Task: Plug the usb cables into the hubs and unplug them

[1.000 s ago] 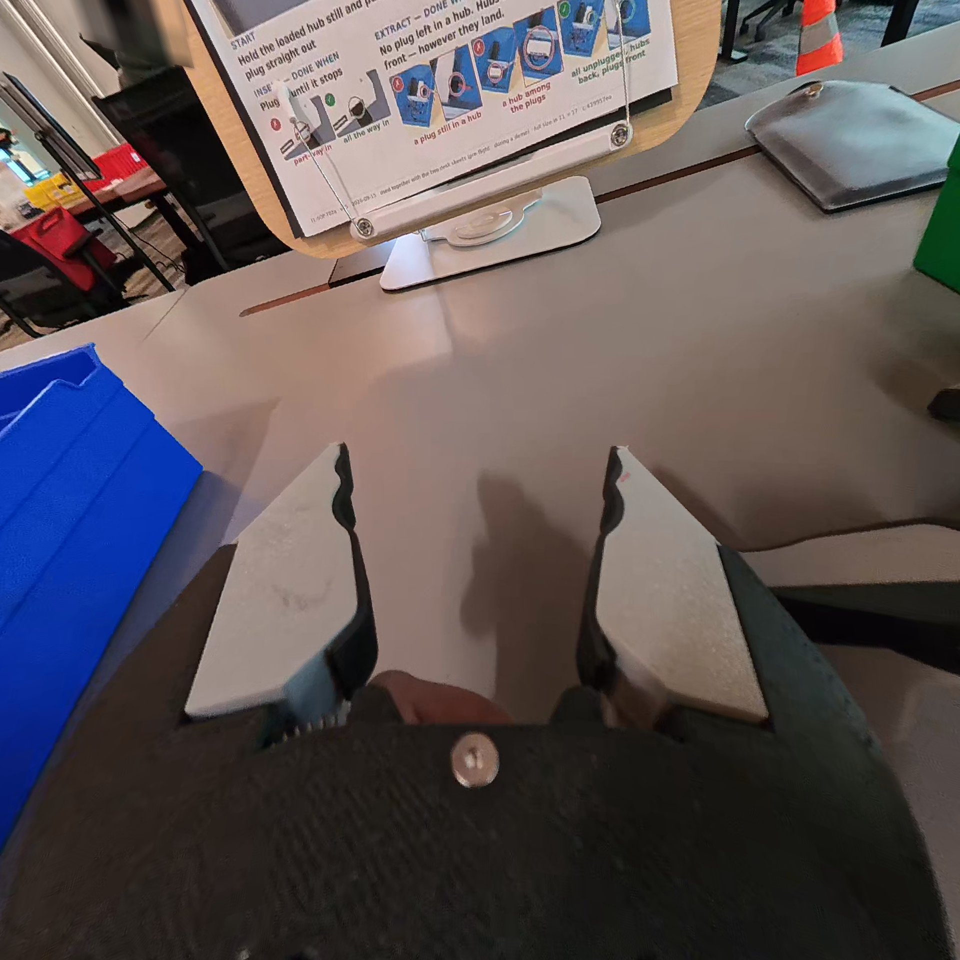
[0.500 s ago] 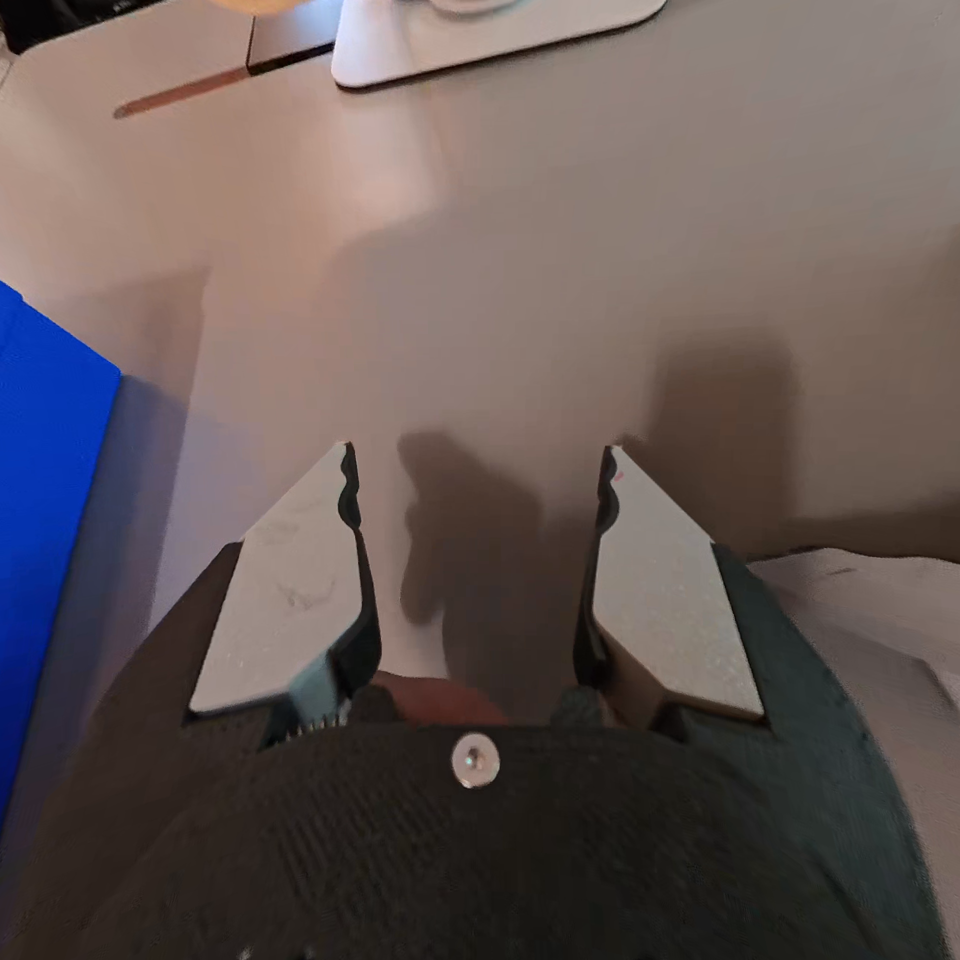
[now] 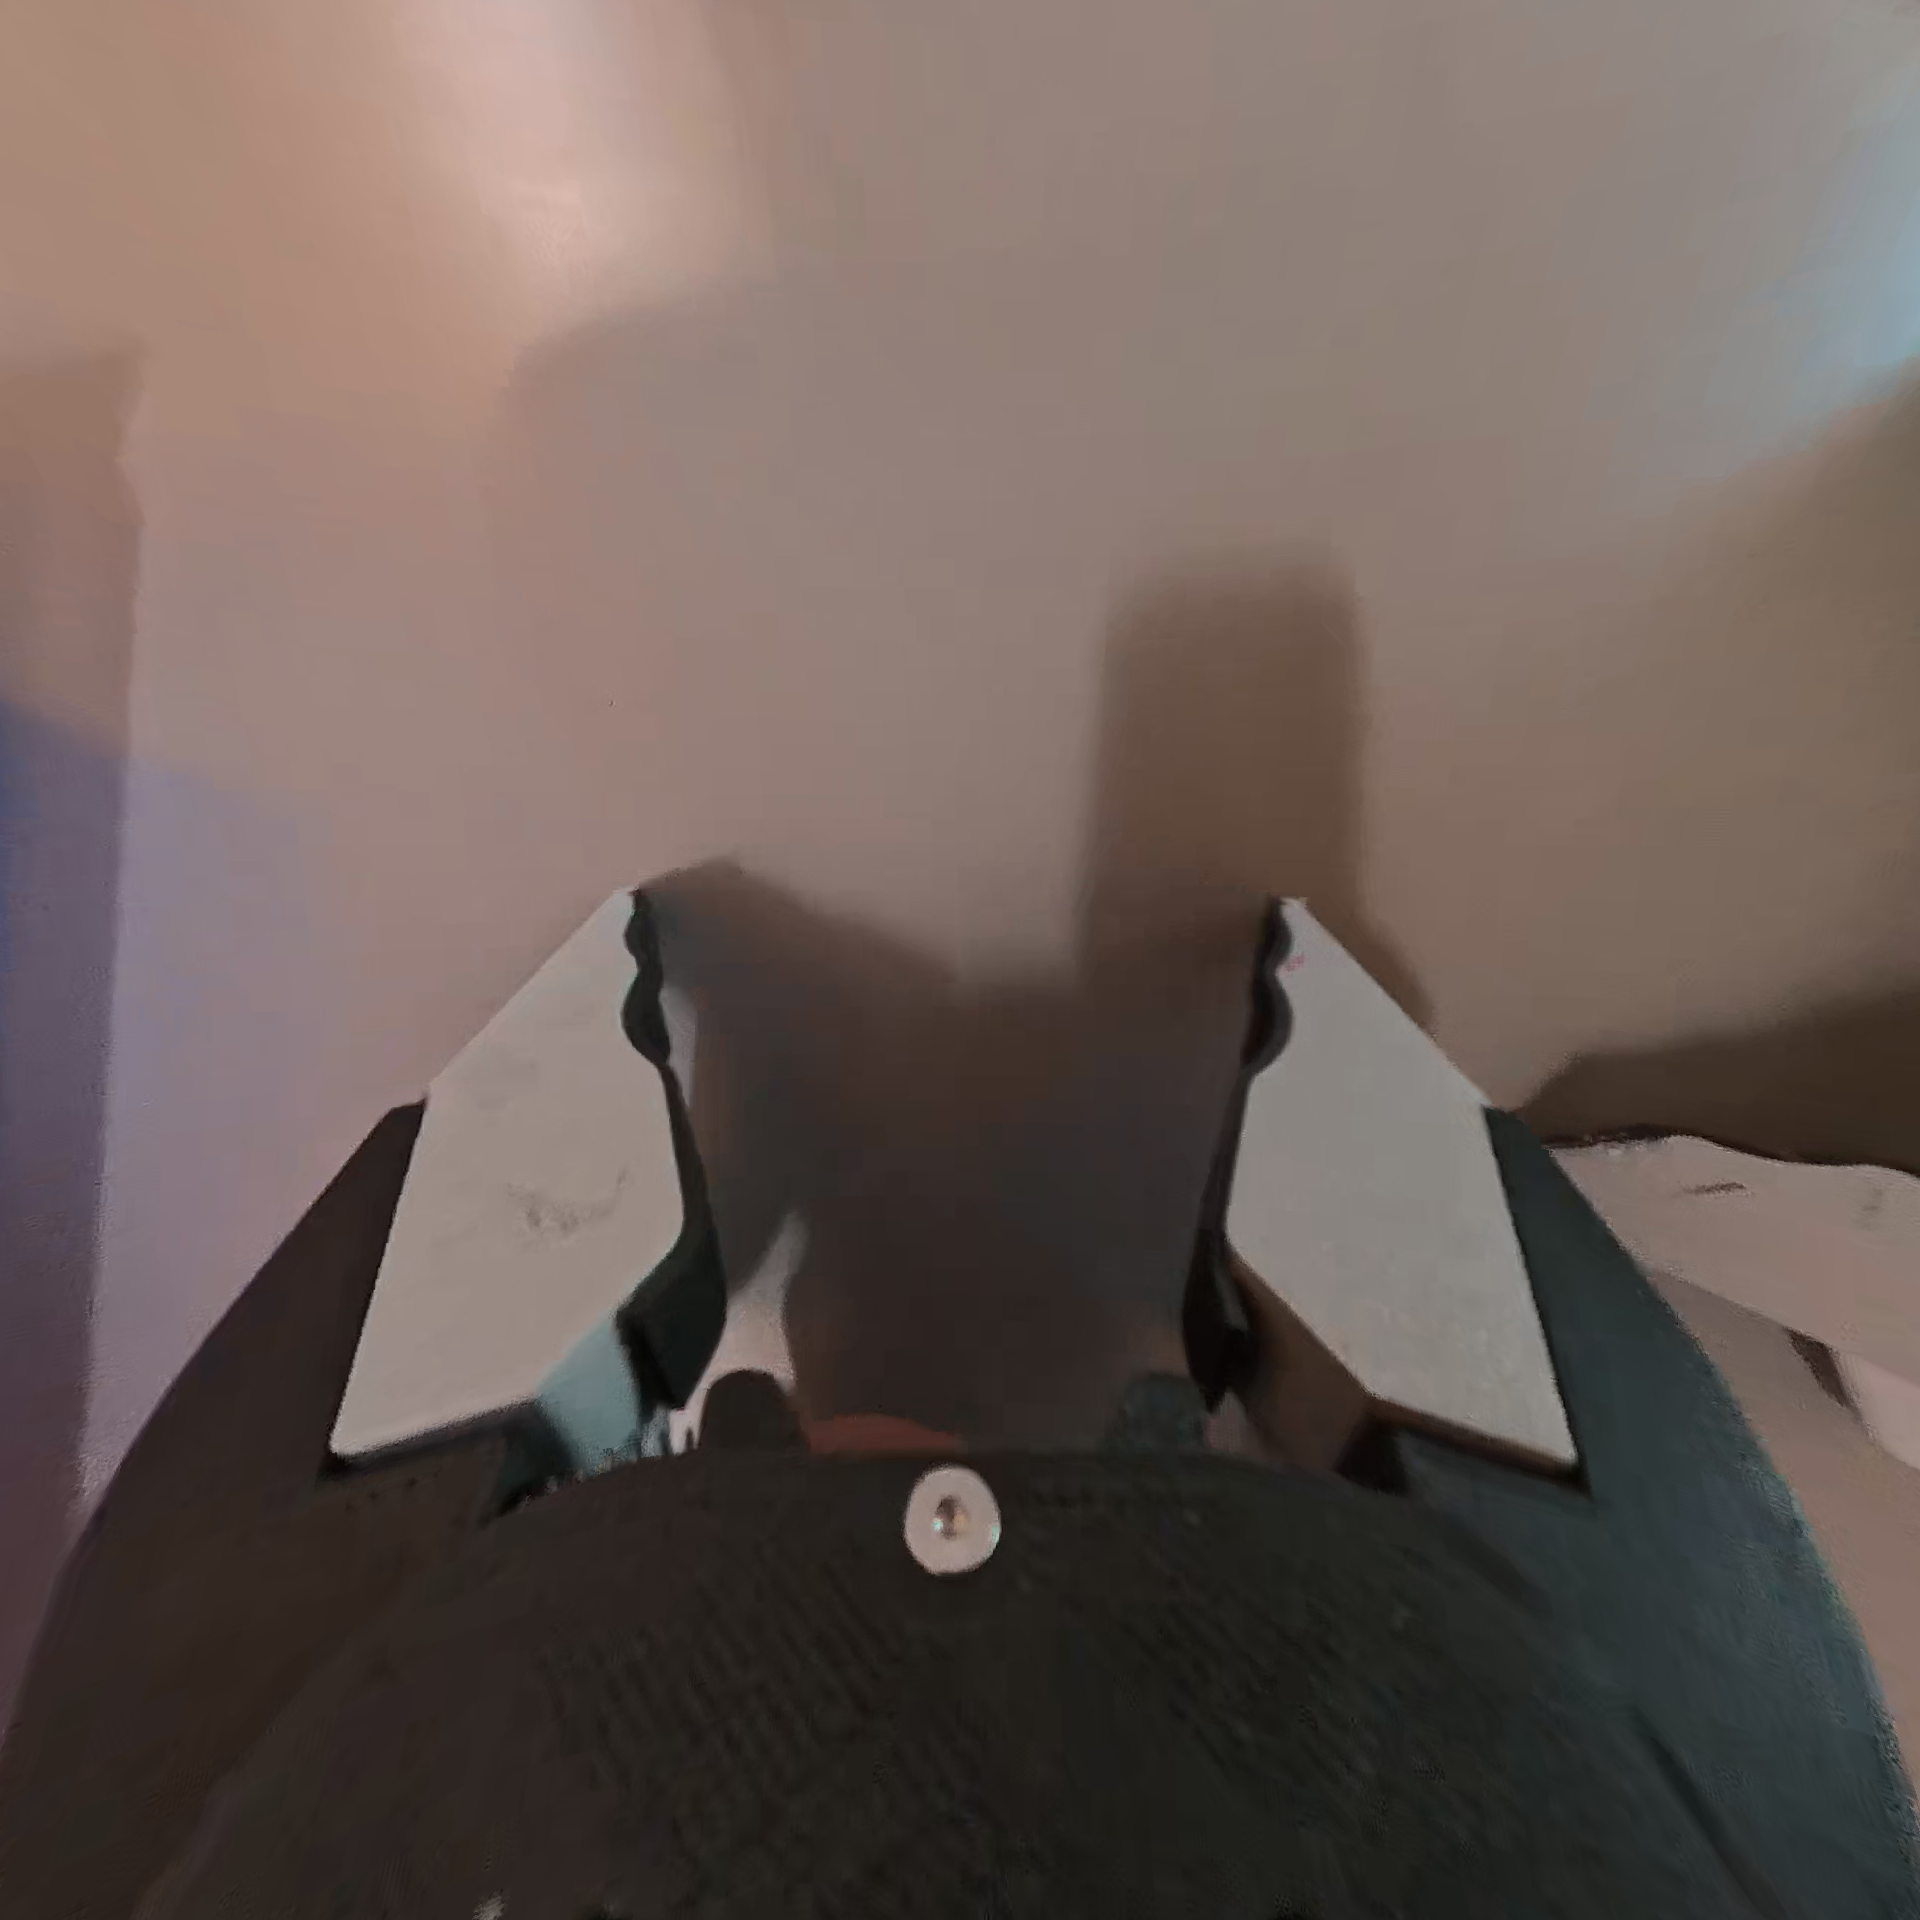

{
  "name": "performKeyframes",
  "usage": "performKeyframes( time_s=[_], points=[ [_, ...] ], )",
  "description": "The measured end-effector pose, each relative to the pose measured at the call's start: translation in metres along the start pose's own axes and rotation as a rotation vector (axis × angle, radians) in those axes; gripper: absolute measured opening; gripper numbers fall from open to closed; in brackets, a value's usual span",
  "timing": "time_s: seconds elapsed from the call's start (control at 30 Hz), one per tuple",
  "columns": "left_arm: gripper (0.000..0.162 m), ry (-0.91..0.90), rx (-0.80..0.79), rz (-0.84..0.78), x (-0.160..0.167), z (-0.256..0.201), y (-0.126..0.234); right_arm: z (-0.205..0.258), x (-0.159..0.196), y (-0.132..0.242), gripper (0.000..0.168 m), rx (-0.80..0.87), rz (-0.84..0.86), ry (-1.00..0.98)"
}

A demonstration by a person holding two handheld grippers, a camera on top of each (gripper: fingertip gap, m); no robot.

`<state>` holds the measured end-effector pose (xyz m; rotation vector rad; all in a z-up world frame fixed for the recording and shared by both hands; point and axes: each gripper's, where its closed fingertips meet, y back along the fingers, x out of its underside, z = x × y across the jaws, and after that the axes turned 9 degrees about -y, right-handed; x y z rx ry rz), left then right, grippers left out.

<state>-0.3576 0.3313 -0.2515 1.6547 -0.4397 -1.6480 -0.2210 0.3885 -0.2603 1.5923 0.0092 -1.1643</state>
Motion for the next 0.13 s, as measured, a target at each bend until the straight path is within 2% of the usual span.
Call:
performKeyframes(
  time_s=[0.07,0.13],
  points=[
    [0.124,-0.031,0.027,0.008,0.001,-0.006,-0.001,0.0,0.0,0.0,0.155,0.0,0.0,0.0],
    [0.148,-0.072,0.069,0.032,0.004,-0.015,-0.003,0.0,0.0,0.0,0.155,0.0,0.0,0.0]
  ],
)
